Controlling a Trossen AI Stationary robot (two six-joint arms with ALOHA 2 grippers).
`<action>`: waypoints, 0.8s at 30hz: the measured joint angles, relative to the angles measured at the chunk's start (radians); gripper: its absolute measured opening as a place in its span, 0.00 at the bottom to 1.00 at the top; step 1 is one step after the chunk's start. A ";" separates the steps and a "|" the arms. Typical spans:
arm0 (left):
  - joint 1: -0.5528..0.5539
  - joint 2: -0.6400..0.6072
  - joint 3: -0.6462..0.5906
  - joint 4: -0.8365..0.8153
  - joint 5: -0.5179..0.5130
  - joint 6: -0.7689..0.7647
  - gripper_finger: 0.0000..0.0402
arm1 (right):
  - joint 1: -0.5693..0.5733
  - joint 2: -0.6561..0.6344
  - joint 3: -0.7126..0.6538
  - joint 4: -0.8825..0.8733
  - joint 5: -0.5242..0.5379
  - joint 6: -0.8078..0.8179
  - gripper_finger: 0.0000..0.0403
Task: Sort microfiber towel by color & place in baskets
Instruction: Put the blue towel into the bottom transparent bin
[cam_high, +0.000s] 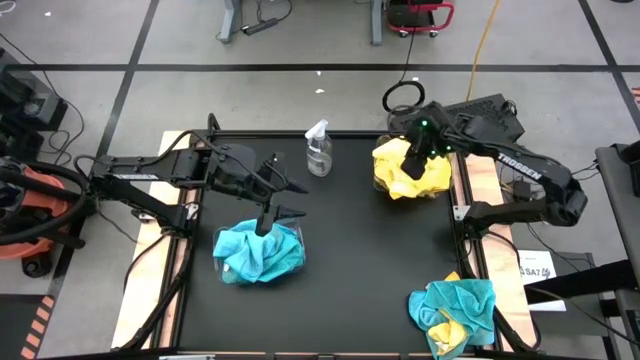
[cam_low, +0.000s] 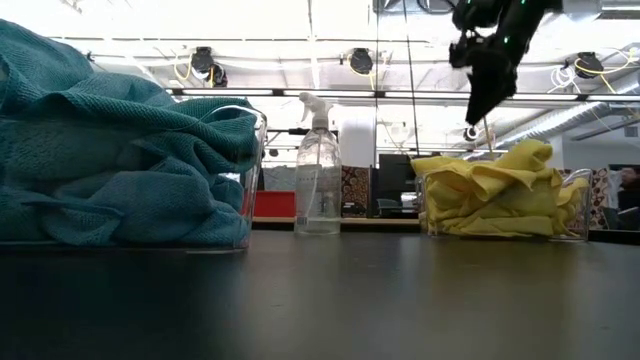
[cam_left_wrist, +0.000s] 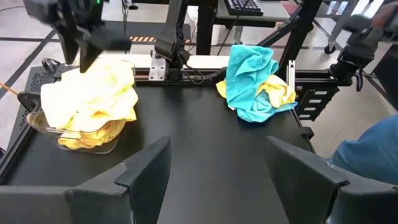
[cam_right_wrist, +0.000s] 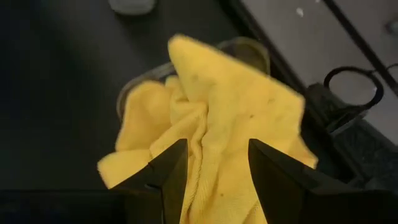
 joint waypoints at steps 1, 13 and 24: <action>0.000 0.000 0.000 0.000 0.000 0.000 0.65 | 0.001 -0.005 0.018 -0.006 -0.002 0.000 0.40; 0.000 0.000 0.000 -0.001 0.000 0.000 0.65 | 0.002 -0.080 0.146 -0.106 -0.176 0.022 0.40; 0.000 0.000 0.000 -0.005 0.000 0.000 0.65 | 0.019 -0.153 0.146 -0.175 -0.355 0.015 0.40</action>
